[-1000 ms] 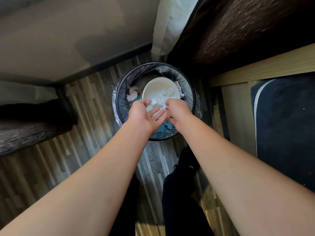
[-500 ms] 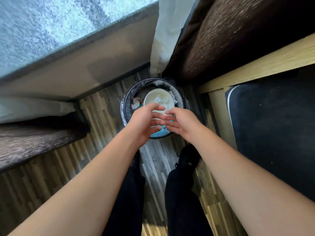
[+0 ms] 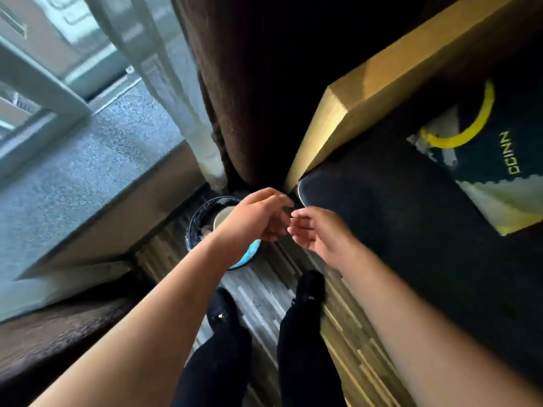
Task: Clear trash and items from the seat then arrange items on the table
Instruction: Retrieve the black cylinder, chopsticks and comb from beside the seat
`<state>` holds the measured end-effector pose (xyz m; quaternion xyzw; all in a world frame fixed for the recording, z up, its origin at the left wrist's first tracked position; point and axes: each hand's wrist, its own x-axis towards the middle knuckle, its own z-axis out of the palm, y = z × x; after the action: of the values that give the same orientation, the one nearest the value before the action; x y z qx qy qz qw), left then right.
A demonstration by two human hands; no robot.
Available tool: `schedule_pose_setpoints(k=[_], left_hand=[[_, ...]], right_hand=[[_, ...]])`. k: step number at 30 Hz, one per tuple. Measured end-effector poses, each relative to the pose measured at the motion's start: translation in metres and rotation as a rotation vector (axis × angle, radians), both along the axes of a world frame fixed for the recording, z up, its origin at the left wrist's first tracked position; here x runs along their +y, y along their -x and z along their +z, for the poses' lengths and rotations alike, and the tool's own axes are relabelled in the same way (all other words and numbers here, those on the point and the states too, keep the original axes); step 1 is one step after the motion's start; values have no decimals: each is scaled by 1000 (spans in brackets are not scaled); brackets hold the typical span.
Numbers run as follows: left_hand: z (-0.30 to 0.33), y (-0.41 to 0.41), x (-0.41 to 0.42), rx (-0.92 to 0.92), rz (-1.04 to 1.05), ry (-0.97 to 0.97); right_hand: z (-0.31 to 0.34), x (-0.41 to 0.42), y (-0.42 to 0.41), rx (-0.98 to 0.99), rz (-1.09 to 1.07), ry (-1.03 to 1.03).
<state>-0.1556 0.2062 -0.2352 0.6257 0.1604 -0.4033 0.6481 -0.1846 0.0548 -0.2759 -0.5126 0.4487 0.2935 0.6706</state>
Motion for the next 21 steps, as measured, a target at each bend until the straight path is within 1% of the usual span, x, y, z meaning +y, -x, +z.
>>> schedule_pose_setpoints(k=[3,4,6,10,12,14,16,21], left_hand=[[32,1,-31,-69,-71,-13],[43,-1,-45,-129,-109,-40],[59,-11,-69,-318,-174,-137],[94,-57,-124,-812,-229,-385],[109,-79,-150,-977,-235,-448],[116,-95,-170,-1086,-279,-501],[118,-104,-191,-1168,-378,-573],[107,-125,-222,-1370,-566,-813]], right_hand=[[33,-26,9,-38,-111,-19],[45,-39,13,-46,-147,-10],[62,-57,19,-48,-195,2],[81,-97,22,-66,-245,-2],[85,-116,23,-91,-270,-3],[87,-132,25,-100,-295,-2],[86,-149,28,-93,-327,-4],[86,-184,32,-116,-387,-36]])
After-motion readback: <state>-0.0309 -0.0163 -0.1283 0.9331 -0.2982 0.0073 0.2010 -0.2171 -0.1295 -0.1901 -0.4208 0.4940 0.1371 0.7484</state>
